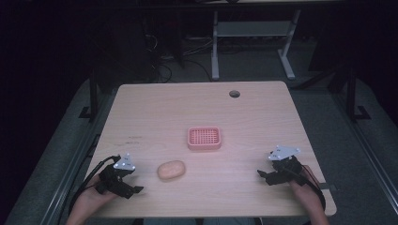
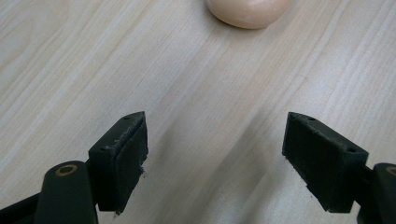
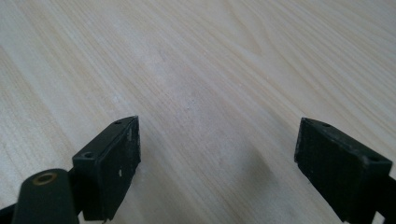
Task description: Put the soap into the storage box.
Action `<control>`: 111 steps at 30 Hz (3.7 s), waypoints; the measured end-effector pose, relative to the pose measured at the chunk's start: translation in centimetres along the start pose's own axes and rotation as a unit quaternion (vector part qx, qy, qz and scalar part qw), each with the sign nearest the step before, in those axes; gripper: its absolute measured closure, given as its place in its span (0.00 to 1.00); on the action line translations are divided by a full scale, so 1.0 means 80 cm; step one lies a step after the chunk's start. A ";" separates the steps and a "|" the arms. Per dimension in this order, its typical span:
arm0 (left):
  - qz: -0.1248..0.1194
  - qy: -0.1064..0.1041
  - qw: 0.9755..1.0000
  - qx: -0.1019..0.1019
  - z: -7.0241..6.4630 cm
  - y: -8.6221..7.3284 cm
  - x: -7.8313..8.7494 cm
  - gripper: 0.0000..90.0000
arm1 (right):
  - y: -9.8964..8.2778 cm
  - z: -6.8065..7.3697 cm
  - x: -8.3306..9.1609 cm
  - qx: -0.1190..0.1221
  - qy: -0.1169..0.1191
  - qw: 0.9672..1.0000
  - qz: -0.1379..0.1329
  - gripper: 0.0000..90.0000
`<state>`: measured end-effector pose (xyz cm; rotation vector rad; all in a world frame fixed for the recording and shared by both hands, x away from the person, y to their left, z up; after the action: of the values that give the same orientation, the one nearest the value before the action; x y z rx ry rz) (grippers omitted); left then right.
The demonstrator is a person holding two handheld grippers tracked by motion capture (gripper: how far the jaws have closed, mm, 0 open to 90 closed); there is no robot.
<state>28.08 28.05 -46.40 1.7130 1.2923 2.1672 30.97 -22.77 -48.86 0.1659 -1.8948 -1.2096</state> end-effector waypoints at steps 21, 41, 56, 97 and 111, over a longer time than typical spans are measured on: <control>-0.008 0.000 1.000 -0.010 -0.008 0.009 -0.003 0.24 | 0.001 0.004 -0.001 0.003 0.003 1.000 0.004 0.15; -0.009 0.000 1.000 -0.019 -0.014 0.019 -0.004 0.24 | 0.001 0.005 -0.001 0.002 0.005 1.000 0.003 0.15; 0.007 -0.008 0.999 -0.044 -0.019 0.039 -0.013 0.24 | 0.000 0.006 0.001 -0.007 0.004 1.000 0.002 0.15; 0.035 -0.037 0.995 -0.080 -0.025 0.093 -0.056 0.24 | 0.002 0.007 0.002 0.000 0.008 1.000 -0.005 0.15; 0.046 -0.053 0.995 -0.075 -0.025 0.104 -0.076 0.25 | 0.002 0.007 0.002 0.000 0.010 1.000 -0.005 0.15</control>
<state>32.09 18.34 -45.62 1.8321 1.0178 2.1281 30.50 -22.38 -48.74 0.1859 -1.8787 -1.2101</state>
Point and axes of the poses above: each handheld gripper's, and its own axes: x roughly backward along the jaws, y roughly out of its top, z roughly to its left, the point moved 3 cm from there along -x, roughly forward along the jaws, and after that the axes turned 12 degrees about -z, right-handed, at the moved point
